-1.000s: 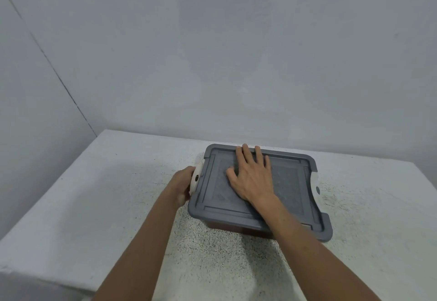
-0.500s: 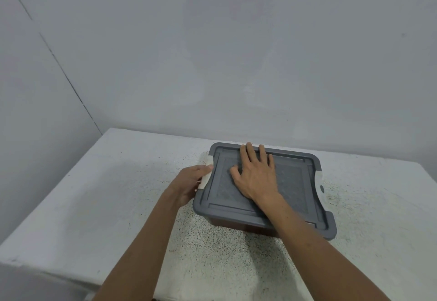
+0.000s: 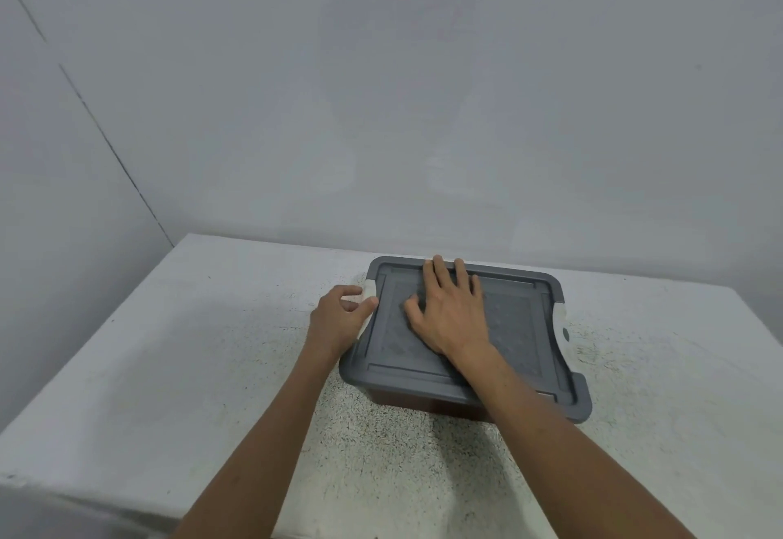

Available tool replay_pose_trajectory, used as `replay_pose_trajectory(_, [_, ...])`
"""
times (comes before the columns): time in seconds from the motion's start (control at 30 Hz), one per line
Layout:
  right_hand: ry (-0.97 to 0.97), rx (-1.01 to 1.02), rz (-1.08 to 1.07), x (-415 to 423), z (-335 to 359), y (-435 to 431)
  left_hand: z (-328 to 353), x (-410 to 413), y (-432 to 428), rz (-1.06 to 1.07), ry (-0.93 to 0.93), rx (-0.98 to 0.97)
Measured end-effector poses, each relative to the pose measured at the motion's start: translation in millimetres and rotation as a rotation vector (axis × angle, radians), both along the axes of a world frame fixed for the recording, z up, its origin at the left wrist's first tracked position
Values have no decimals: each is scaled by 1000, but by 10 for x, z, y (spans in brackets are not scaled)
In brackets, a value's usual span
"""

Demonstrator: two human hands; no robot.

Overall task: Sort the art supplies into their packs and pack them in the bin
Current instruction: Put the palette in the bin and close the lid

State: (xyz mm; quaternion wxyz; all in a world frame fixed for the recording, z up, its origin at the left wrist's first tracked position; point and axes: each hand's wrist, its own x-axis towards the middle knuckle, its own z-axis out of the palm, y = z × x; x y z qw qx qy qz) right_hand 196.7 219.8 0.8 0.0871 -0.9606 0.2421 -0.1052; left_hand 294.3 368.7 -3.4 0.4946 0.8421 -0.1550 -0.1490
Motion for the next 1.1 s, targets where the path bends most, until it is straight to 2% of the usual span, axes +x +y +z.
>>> replay_pose_trajectory(0.07, [-57,79,14,-10,7,-28,-35,-91,-9,49,-211,49])
replay_pose_trajectory(0.1, [-121,153,14,-20,11,-46,-53,-138,-15,57,-382,81])
replay_pose_trajectory(0.17, [-308,348,-3,-75,33,-76,-90,-214,-45,-7,-733,187])
replay_pose_trajectory(0.23, [-441,538,-35,-143,95,-108,-81,-252,-74,-81,-928,308])
replay_pose_trajectory(0.33, [-355,531,-8,-300,150,-221,-41,-276,-42,-134,-886,369])
replay_pose_trajectory(0.47, [-3,273,-17,-749,175,-363,-46,-456,130,-309,-729,434])
replay_pose_trajectory(0.53, [172,159,-41,-1047,197,-360,-67,-548,222,-411,-718,506])
replay_pose_trajectory(0.6, [262,118,-74,-1310,211,-320,-83,-586,267,-473,-741,582])
replay_pose_trajectory(0.8, [242,74,-52,-1608,138,-107,-89,-537,222,-600,-778,680])
replay_pose_trajectory(0.93, [218,-40,-64,-1552,47,-106,-126,-474,163,-585,-798,602])
replay_pose_trajectory(1.1, [154,-60,-66,-1399,5,-308,-113,-352,-24,-558,-746,603])
